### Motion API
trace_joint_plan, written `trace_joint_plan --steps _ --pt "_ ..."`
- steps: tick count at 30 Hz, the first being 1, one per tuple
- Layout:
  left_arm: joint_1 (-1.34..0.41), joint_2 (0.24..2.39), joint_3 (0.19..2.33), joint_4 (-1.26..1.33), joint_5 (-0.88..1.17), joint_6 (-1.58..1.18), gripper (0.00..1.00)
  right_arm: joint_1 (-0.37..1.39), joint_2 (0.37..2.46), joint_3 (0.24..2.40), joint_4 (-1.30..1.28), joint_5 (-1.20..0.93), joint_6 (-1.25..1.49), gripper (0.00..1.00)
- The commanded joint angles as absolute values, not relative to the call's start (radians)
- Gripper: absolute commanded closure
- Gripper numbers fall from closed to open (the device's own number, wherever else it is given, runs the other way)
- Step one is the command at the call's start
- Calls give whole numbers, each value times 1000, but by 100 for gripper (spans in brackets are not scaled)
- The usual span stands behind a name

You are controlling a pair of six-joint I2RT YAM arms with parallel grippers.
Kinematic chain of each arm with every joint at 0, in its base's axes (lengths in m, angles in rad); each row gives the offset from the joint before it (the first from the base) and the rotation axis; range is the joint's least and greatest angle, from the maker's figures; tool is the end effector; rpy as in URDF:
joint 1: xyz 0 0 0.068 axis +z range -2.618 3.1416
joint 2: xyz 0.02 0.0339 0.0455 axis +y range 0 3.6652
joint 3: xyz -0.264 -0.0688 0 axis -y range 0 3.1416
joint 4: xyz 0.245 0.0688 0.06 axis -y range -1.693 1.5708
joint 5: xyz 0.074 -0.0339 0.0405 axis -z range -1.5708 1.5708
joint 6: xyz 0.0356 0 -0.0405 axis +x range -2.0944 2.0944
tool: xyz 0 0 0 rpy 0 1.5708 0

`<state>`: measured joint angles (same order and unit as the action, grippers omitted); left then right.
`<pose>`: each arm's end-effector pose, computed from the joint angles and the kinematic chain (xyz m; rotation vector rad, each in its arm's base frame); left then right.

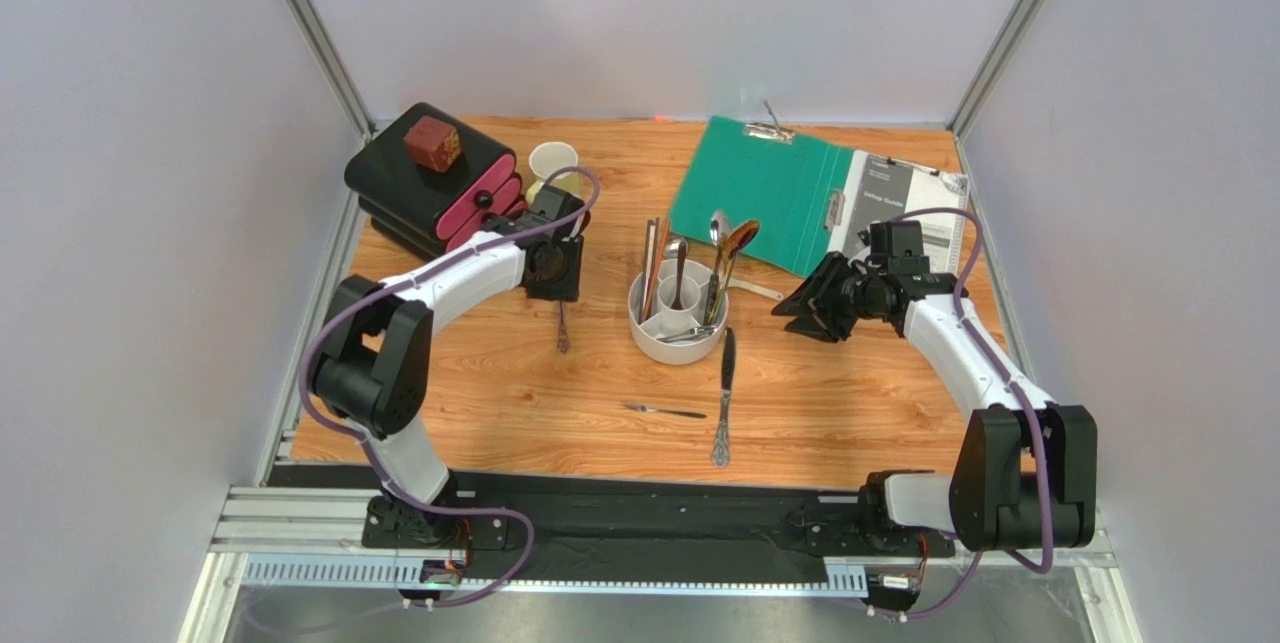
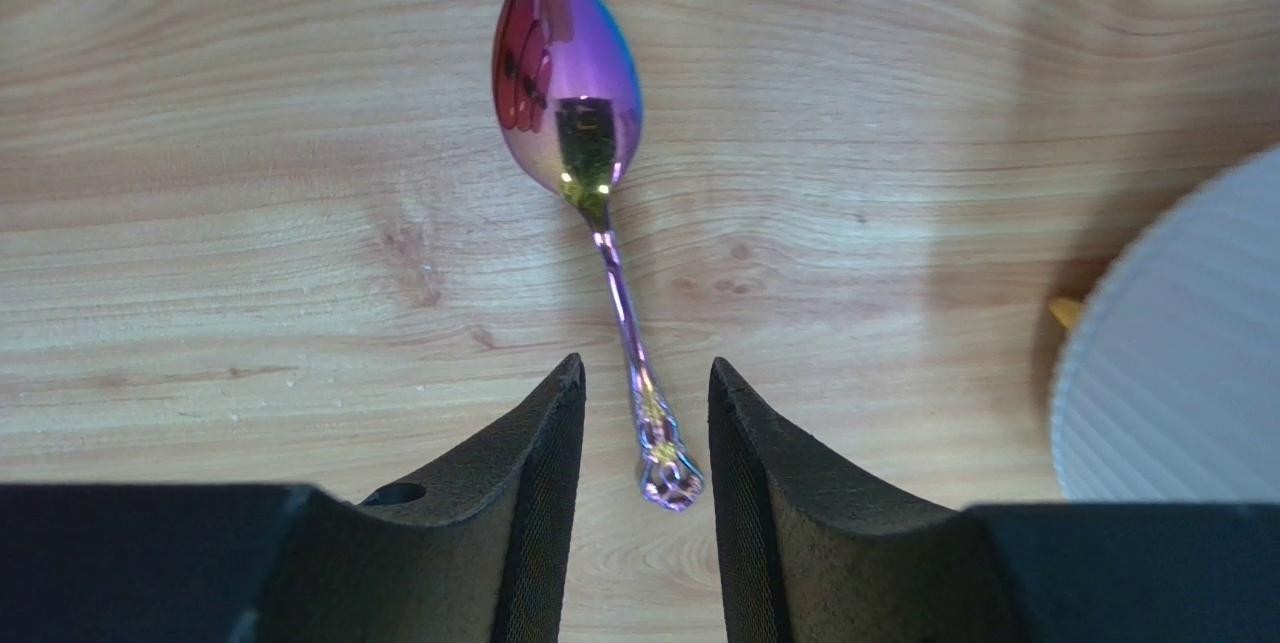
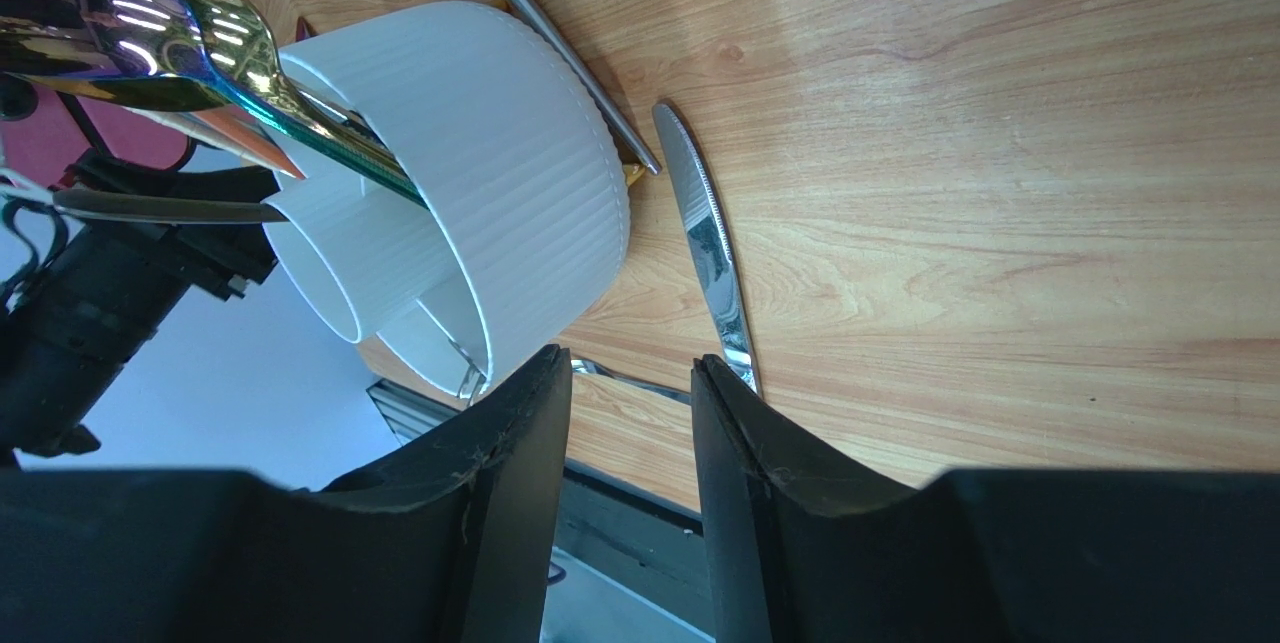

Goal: Sort the eating utensils into containers
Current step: Pick up the spoon from the center of the board.

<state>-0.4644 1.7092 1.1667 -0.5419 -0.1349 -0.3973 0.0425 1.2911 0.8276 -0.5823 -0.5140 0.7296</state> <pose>0.3136 -0.1517 0.2033 0.0444 2.6425 -0.1116 0.2448 0.0279 0.2205 0.7295 2.6049 0.9300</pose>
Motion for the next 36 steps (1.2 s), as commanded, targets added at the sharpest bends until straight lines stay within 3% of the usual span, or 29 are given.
trace_joint_plan --steps 1,18,19,21,22,25,36 --pt "-442 1756 1189 -535 -114 -388 58 44 1290 865 -558 -511 727 59" --pt "-423 1910 1288 -572 -35 -364 59 46 1299 868 -557 -505 730 59" --pt "-425 1914 1290 -581 -31 -364 61 46 1298 871 -557 -506 732 59" --pt "-423 1919 1286 -587 -9 -365 74 46 1293 873 -557 -506 730 59" --pt "-423 1914 1281 -600 -8 -371 86 45 1290 874 -560 -505 732 59" --pt "-423 1876 1238 -607 18 -379 100 46 1272 879 -569 -502 729 59" --pt "-423 1617 1075 -673 104 -399 100 46 1140 931 -670 -445 707 59"
